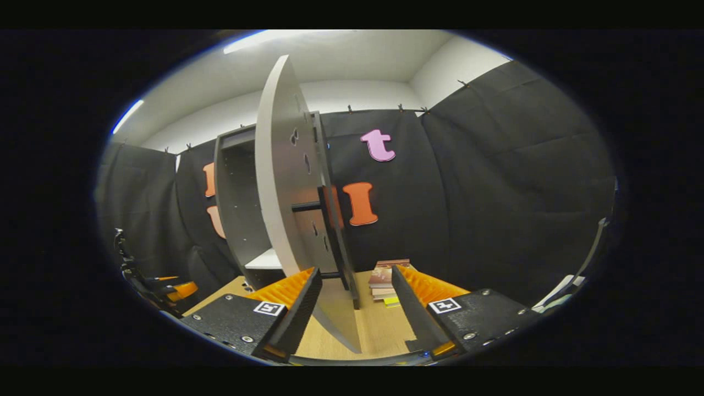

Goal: Open the cabinet door with the right hand, grasp the bottle in the cabinet with the left hand and place it on the coaster, then close the cabinet door with the right hand.

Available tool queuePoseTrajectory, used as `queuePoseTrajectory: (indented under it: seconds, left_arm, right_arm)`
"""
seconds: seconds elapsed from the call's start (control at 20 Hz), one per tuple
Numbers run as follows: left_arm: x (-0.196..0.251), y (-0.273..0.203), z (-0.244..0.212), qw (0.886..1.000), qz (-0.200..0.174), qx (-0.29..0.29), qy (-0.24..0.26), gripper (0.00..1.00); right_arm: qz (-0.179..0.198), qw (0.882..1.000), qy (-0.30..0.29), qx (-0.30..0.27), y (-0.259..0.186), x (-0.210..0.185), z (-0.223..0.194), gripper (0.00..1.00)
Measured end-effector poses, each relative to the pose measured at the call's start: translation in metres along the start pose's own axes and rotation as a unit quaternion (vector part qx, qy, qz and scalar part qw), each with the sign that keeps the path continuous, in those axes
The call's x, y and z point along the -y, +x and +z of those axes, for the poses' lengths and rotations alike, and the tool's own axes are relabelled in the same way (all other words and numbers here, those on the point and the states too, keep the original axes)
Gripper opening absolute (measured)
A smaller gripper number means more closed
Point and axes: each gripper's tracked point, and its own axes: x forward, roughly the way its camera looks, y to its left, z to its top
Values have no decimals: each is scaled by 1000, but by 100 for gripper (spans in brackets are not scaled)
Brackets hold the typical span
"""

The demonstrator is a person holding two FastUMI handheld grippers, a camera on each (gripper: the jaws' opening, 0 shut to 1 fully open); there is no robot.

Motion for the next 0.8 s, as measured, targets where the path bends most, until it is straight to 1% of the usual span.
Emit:
queuePoseTrajectory:
  seconds: [0.05,0.1,0.15,0.35,0.4,0.45,0.6,0.65,0.7,0.8]
  left_arm:
    - [-2,-1,1,1000,4,1,1,98]
    - [-3,0,2,1000,5,2,1,97]
    - [-3,0,1,1000,5,2,2,97]
    - [3,3,2,1000,0,0,2,98]
    - [7,4,4,1000,-5,1,1,98]
    - [12,5,5,1000,-10,2,2,98]
    - [22,8,12,1000,-20,10,17,97]
    - [23,8,14,999,-23,14,21,100]
    - [25,7,16,999,-28,17,25,97]
    - [24,6,21,999,-33,27,25,97]
  right_arm:
    - [0,1000,-1,1,1,-2,1,80]
    - [2,1000,-1,3,0,-4,1,74]
    - [3,1000,-5,6,1,-4,1,81]
    - [-1,1000,-29,5,1,-13,1,80]
    - [0,999,-32,6,0,-18,1,88]
    - [4,1000,-30,6,0,-23,1,80]
    - [26,999,-21,6,2,-50,-5,80]
    - [35,999,-18,7,3,-58,-6,76]
    - [44,999,-15,7,4,-67,-8,80]
    - [65,998,-6,5,9,-85,-12,80]
